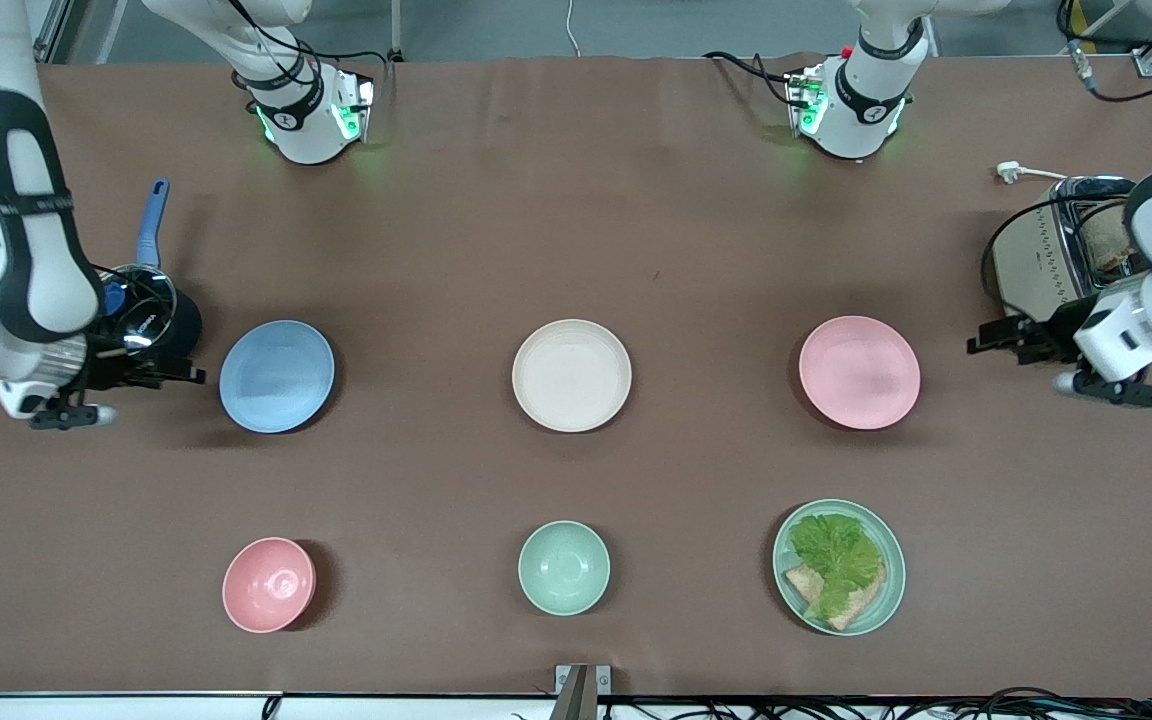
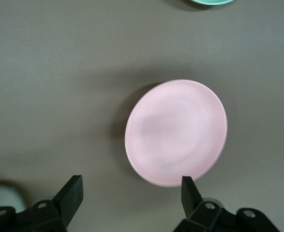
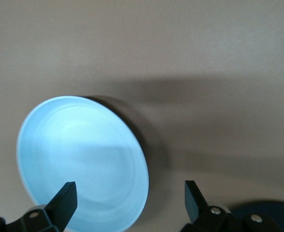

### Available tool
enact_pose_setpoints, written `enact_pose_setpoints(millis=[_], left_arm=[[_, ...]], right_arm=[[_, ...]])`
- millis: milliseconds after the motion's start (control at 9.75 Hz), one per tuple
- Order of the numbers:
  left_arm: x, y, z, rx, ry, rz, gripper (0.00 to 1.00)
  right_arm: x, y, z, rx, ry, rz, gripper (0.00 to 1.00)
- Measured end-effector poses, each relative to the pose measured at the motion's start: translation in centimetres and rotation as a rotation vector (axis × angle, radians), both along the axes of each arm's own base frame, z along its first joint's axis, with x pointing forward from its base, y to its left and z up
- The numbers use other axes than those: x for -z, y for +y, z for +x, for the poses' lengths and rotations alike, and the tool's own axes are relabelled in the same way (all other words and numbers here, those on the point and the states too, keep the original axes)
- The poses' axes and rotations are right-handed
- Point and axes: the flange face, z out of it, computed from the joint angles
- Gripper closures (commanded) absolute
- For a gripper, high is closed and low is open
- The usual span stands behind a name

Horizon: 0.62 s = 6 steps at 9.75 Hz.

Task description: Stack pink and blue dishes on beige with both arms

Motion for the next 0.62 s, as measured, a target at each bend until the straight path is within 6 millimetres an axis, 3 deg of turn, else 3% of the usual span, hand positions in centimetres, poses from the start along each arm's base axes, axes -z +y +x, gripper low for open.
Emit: enact_pose_setpoints(millis=[103, 308, 615], left_arm=[[3.3, -0.3, -0.1, 0.001, 0.009, -0.043, 0.2], [8.9, -0.4, -0.6, 0.024, 0.038, -0.105, 0.26], [12.9, -0.6, -1.0, 0.028, 0.059, -0.153, 0.34]], right_arm=[[2.3, 0.3, -0.6, -0.005, -0.001, 0.035, 0.25], [4.4, 0.3, -1.1, -0.019, -0.005, 0.061, 0.42], [4.9, 0.4, -1.6, -0.019, 0.007, 0.065, 0.58]])
